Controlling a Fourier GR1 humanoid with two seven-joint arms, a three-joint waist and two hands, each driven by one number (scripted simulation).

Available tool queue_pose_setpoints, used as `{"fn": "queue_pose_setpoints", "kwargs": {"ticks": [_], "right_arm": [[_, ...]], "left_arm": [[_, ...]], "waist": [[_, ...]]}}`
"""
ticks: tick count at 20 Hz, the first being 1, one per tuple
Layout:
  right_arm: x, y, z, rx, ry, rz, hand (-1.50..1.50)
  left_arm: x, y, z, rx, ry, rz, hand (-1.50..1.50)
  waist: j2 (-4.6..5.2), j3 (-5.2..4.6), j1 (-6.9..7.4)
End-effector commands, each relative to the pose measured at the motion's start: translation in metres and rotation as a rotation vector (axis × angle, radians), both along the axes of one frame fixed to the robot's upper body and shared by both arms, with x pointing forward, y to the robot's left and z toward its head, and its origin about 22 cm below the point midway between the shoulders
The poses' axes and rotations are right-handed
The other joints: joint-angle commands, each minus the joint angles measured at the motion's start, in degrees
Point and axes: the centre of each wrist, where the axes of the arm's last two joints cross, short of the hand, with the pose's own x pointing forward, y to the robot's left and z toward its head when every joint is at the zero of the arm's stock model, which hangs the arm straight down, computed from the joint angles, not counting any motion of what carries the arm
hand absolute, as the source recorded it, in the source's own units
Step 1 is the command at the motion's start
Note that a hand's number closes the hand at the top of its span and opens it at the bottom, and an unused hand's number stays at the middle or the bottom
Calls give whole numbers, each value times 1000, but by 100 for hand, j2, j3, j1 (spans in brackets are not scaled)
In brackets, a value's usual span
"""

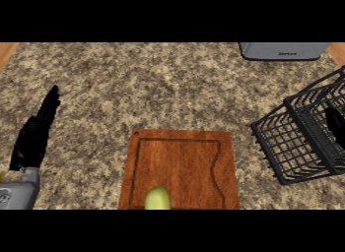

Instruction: Pick the bell pepper from the cutting board and place it in the tiered basket

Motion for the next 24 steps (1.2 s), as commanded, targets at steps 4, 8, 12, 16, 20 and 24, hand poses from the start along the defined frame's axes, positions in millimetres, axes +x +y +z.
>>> {"fn": "queue_pose_setpoints", "kwargs": {"ticks": [4,8,12,16,20,24], "right_arm": [[25,-33,-30,55,128,66,150],[32,-38,-38,93,181,94,150],[41,-62,-56,294,371,2,-150],[42,-75,-66,315,330,38,-150],[38,-73,-69,472,244,61,-150],[25,-87,-52,559,130,77,-150]], "left_arm": [[-17,-8,-18,7,-8,2,0],[17,-1,-2,5,0,-2,0],[1,1,8,-1,-7,-13,0],[7,7,-1,-15,8,-15,0],[2,-3,-5,7,-7,-3,0],[10,1,10,-16,22,-10,0]], "waist": [[0,0,39],[6,-2,-10],[-8,0,20],[6,1,4],[0,2,-2],[-12,2,-41]]}}
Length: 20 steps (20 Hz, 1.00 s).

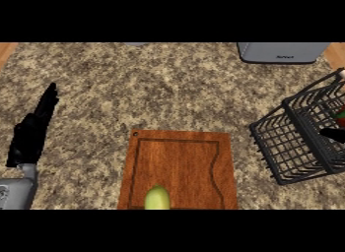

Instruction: Pick the bell pepper from the cutting board and place it in the tiered basket

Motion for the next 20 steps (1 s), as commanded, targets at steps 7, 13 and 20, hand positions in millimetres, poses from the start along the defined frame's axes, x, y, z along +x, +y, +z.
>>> {"fn": "queue_pose_setpoints", "kwargs": {"ticks": [7,13,20], "right_arm": [[-21,-67,54,193,-52,-179,-150],[-58,-137,48,307,50,-233,-150],[-109,-235,49,377,69,-214,-150]], "left_arm": [[-1,-10,-1,13,-22,19,0],[-9,-7,-5,0,-3,16,0],[-3,3,9,6,-7,25,0]], "waist": [[63,115,-44],[60,119,-84],[84,128,-38]]}}
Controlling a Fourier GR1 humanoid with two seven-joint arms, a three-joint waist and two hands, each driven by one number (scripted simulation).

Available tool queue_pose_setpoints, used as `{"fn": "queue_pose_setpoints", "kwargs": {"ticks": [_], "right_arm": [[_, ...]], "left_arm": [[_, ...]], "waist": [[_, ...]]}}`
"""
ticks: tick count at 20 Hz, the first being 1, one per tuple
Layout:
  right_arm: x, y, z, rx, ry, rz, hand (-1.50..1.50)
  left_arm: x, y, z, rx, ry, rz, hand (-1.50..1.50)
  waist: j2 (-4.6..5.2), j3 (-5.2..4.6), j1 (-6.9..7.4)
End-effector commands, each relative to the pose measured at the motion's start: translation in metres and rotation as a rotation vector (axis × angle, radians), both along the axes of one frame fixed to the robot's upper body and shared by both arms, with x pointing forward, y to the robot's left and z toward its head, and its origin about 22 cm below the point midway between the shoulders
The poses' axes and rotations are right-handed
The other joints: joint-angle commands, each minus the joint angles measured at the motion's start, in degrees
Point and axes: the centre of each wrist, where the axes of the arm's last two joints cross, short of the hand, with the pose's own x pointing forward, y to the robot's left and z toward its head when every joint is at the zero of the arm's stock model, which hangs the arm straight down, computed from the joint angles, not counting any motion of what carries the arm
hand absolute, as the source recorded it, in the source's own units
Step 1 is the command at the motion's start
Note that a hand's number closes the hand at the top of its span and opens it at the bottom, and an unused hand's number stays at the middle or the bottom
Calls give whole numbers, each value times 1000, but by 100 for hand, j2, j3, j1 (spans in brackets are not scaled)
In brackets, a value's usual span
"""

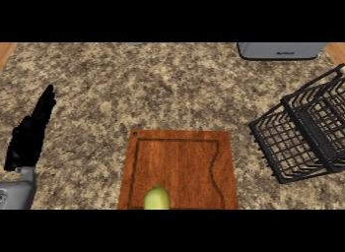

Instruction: Pick the bell pepper from the cutting board and place it in the tiered basket

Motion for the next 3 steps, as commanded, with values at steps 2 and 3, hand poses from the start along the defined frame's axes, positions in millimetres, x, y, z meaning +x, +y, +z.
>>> {"fn": "queue_pose_setpoints", "kwargs": {"ticks": [2,3], "right_arm": [[-41,-52,-18,87,-49,13,-150],[-48,-66,-7,90,-44,23,-150]], "left_arm": [[-4,-1,-3,-2,4,-8,0],[2,-9,14,-11,-7,-10,0]], "waist": [[9,7,30],[10,11,43]]}}
